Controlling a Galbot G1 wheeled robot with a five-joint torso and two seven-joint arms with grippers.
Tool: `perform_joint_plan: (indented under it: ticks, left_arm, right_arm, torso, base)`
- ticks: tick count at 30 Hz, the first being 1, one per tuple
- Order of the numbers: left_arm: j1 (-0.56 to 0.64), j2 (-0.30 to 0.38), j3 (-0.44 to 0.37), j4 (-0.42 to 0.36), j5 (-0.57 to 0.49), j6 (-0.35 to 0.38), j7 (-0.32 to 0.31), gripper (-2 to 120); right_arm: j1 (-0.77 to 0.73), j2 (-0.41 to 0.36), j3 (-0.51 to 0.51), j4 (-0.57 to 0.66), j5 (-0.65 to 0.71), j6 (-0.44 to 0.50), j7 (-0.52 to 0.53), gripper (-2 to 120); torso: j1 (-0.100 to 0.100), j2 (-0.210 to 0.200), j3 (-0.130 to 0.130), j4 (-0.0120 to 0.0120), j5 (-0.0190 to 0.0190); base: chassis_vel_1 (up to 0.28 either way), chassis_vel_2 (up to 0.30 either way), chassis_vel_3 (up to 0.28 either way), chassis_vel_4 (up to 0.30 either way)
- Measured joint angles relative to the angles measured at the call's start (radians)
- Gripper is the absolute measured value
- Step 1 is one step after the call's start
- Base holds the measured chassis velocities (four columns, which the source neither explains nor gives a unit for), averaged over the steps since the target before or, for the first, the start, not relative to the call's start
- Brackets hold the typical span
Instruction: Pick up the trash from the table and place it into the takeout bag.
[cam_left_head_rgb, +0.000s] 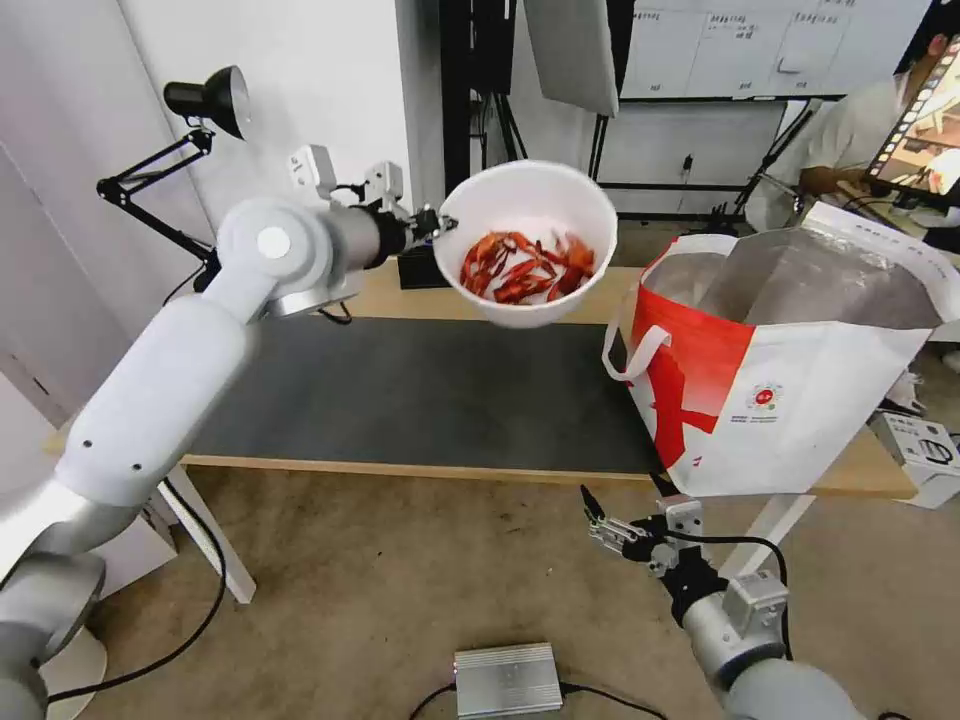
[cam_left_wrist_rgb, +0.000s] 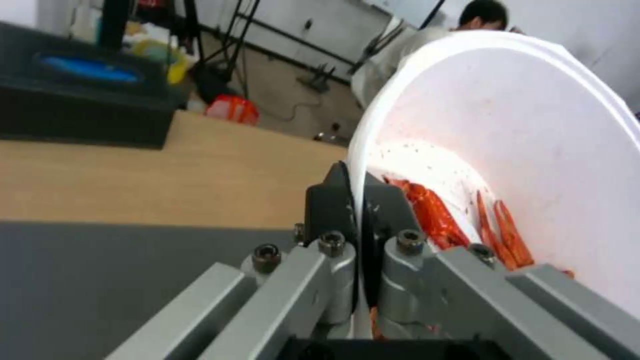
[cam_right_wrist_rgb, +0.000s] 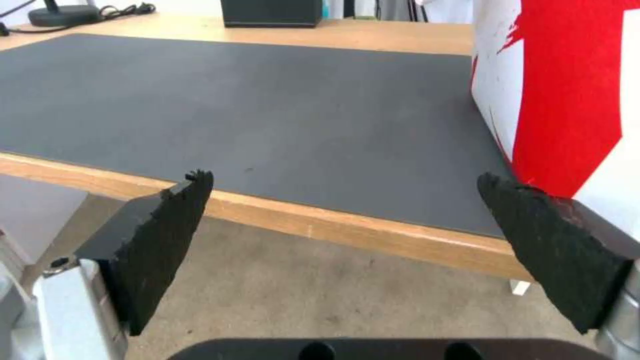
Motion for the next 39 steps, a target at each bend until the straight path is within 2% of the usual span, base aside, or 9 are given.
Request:
perform_joint_plan:
  ticks: [8, 10, 22, 24, 29, 38, 39]
  left_arm:
    - [-0.053, -0.055, 0.036, 0.027, -0.001, -0.032, -0.001, 0]
    - [-0.075, -0.093, 0.054, 0.044, -0.002, -0.038, -0.004, 0]
    - [-0.135, -0.213, 0.097, 0.109, 0.006, -0.064, -0.007, 0]
    - [-0.137, -0.217, 0.098, 0.11, 0.006, -0.065, -0.007, 0]
    - [-0.172, -0.287, 0.127, 0.15, 0.023, -0.073, -0.005, 0]
    - [-0.177, -0.349, 0.158, 0.185, 0.047, -0.079, -0.002, 0]
    - [-0.177, -0.372, 0.167, 0.202, 0.057, -0.082, 0.0, 0]
  right_arm:
    - [0.0, 0.0, 0.0, 0.0, 0.0, 0.0, 0.0, 100]
    - [0.0, 0.0, 0.0, 0.0, 0.0, 0.0, 0.0, 100]
    - [0.0, 0.0, 0.0, 0.0, 0.0, 0.0, 0.0, 100]
    - [0.0, 0.0, 0.0, 0.0, 0.0, 0.0, 0.0, 100]
    - [0.0, 0.0, 0.0, 0.0, 0.0, 0.0, 0.0, 100]
    - [0.0, 0.0, 0.0, 0.0, 0.0, 0.0, 0.0, 100]
    - [0.0, 0.0, 0.0, 0.0, 0.0, 0.0, 0.0, 100]
  torso:
    - [0.0, 0.0, 0.0, 0.0, 0.0]
    - [0.0, 0.0, 0.0, -0.0001, 0.0001]
    - [0.0, 0.0, 0.0, 0.0, 0.0]
    - [0.0, 0.0, 0.0, 0.0, 0.0]
    - [0.0, 0.0, 0.0, -0.0001, 0.0001]
    - [0.0, 0.0, 0.0, 0.0, 0.0]
    - [0.0, 0.0, 0.0, 0.0, 0.0]
  base:
    - [0.0, 0.0, 0.0, 0.0]
    - [0.0, 0.0, 0.0, 0.0]
    - [0.0, 0.0, 0.0, 0.0]
    - [0.0, 0.0, 0.0, 0.0]
    - [0.0, 0.0, 0.0, 0.0]
    - [0.0, 0.0, 0.0, 0.0]
    - [0.0, 0.0, 0.0, 0.0]
